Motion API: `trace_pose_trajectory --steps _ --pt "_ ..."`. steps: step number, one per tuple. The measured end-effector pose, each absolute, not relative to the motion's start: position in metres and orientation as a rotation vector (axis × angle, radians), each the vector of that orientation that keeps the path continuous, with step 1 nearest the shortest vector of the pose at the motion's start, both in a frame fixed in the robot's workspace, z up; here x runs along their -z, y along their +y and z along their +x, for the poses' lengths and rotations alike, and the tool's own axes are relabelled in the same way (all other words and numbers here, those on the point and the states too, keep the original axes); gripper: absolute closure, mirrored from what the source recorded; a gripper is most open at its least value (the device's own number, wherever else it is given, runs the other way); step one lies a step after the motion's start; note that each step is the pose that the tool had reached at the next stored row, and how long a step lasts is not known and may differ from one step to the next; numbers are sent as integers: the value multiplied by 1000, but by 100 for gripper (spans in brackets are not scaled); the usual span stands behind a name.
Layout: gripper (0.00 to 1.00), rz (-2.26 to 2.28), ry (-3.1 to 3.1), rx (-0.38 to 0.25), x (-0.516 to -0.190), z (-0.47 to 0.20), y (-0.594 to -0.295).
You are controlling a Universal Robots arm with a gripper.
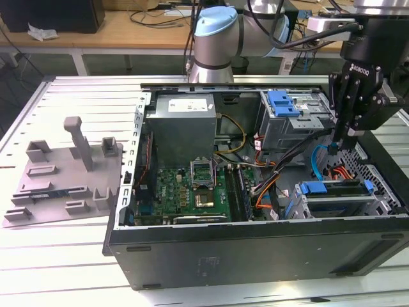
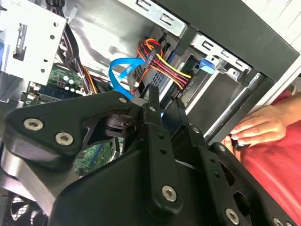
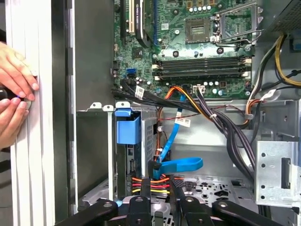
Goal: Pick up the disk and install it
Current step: 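Insert the second disk wire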
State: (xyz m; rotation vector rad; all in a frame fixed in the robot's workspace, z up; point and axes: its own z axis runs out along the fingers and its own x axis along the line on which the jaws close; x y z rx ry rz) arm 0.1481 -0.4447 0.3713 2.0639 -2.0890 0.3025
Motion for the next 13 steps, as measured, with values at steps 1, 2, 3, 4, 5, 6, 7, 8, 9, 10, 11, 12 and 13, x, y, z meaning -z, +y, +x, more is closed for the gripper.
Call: trace_pose_trajectory --steps 1,2,3,4,5,6,7,8,9,10,11,12,13 --pt "70 2062 -2081 -310 -371 148 -444" --pt "70 2061 -2074 -317 -371 148 -444" --pt "70 2060 -2068 -322 -371 148 -444" --pt "70 2060 -2064 -326 -371 148 -443" --pt "70 2059 -2059 -330 -371 147 -443" --pt "70 2059 -2055 -334 -371 147 -442" --pt "70 2059 -2051 -337 -371 147 -442" --pt "70 2059 -2048 -340 -371 147 -441" --pt "70 2060 -2045 -342 -371 147 -441" --pt "70 2060 -2042 -344 -371 146 -440" --pt "70 2060 -2034 -352 -371 143 -437" --pt "70 2055 -2027 -358 -369 139 -437" --pt "70 2033 -2045 -355 -367 138 -441"
